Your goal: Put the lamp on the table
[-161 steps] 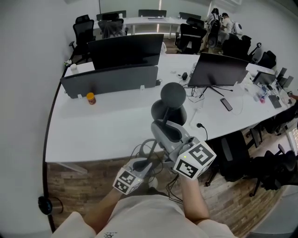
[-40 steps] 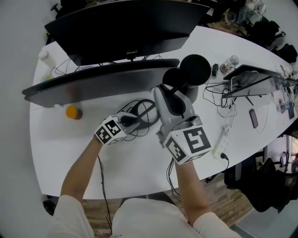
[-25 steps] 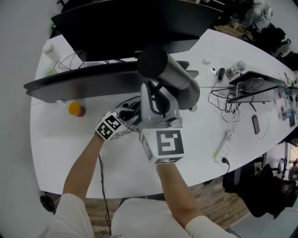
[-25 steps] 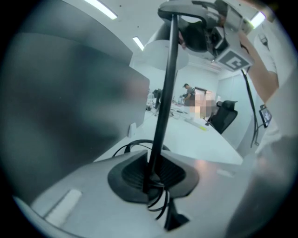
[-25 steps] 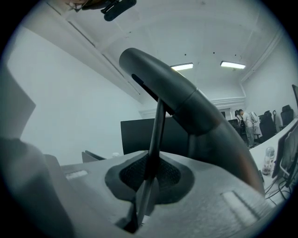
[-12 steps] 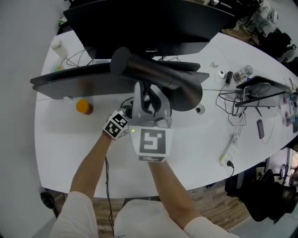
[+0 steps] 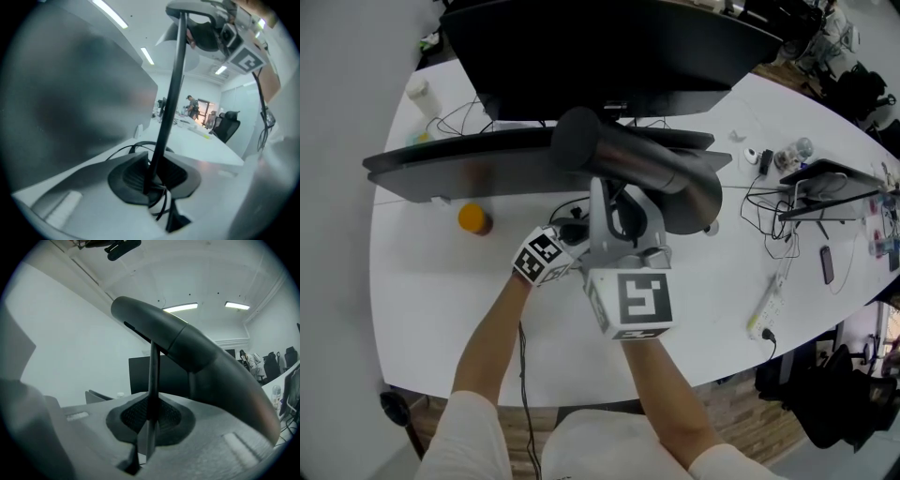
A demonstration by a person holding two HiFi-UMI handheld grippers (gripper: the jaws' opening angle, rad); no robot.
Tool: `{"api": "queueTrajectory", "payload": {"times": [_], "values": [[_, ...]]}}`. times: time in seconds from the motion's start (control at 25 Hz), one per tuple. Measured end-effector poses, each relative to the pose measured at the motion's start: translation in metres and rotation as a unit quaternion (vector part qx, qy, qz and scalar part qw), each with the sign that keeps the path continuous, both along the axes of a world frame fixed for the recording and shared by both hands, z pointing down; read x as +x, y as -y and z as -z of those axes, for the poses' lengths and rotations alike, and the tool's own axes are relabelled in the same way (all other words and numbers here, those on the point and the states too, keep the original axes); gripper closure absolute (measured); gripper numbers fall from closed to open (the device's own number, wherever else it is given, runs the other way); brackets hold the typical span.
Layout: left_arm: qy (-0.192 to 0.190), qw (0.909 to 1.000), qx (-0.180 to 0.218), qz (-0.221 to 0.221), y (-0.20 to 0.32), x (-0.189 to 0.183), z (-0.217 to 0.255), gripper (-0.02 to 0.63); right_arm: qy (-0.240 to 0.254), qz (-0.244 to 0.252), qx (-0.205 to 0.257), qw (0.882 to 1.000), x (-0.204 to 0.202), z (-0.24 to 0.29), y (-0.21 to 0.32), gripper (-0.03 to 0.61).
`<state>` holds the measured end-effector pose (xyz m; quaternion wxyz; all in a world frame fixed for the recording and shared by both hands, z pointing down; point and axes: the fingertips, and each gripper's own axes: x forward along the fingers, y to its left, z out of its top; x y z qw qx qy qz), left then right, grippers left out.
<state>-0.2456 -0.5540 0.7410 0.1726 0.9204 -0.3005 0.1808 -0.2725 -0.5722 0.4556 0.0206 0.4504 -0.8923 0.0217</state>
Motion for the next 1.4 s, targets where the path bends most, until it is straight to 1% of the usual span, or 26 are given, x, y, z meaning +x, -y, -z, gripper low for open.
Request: {"api": "queueTrajectory", "payload": {"times": [0.12,0.32,0.4,0.52,0.56,0.6,0.72,0.8,0.88,1.0,1.2,1.4], "values": [[-0.021,0.9997,0.006,0.006,0.000,0.002,0.000,0.557,-0.001,-0.004,0.007,1.000,0.000,0.000,-0.002,0.558],[-0.025,0.9996,0.007,0.014,0.000,-0.001,0.001,0.554,-0.004,-0.010,0.019,1.000,-0.001,0.002,-0.002,0.554],[-0.028,0.9993,0.006,0.025,0.000,0.000,0.001,0.554,-0.002,-0.007,0.016,1.000,0.000,0.003,-0.001,0.550],[-0.044,0.9982,0.003,0.041,0.002,0.001,0.002,0.546,0.011,0.006,0.002,1.000,0.001,0.002,-0.002,0.545],[-0.048,0.9978,0.003,0.045,0.002,0.001,0.003,0.546,0.014,0.010,-0.004,1.000,0.001,0.000,-0.004,0.502],[-0.051,0.9975,0.005,0.049,0.002,0.001,0.003,0.545,0.014,0.012,-0.009,1.000,0.002,-0.003,-0.005,0.479],[-0.066,0.9956,0.004,0.066,0.001,-0.003,0.006,0.536,0.002,0.008,-0.010,1.000,0.006,-0.011,-0.010,0.477],[-0.074,0.9941,-0.001,0.080,0.000,-0.007,0.008,0.511,-0.003,0.011,-0.009,1.000,0.005,-0.011,-0.013,0.477],[-0.071,0.9936,-0.002,0.087,-0.003,-0.010,0.009,0.485,-0.005,0.014,-0.007,1.000,0.006,-0.010,-0.016,0.477],[-0.066,0.9932,0.001,0.096,-0.009,-0.013,0.013,0.465,-0.005,0.016,-0.005,1.000,0.011,-0.008,-0.023,0.477],[-0.055,0.9908,0.001,0.123,-0.020,-0.020,0.023,0.456,0.004,0.029,-0.003,1.000,0.024,0.007,-0.038,0.479],[-0.045,0.9860,0.007,0.161,-0.035,-0.026,0.039,0.464,0.023,0.051,-0.007,0.998,0.043,0.018,-0.056,0.483]]}}
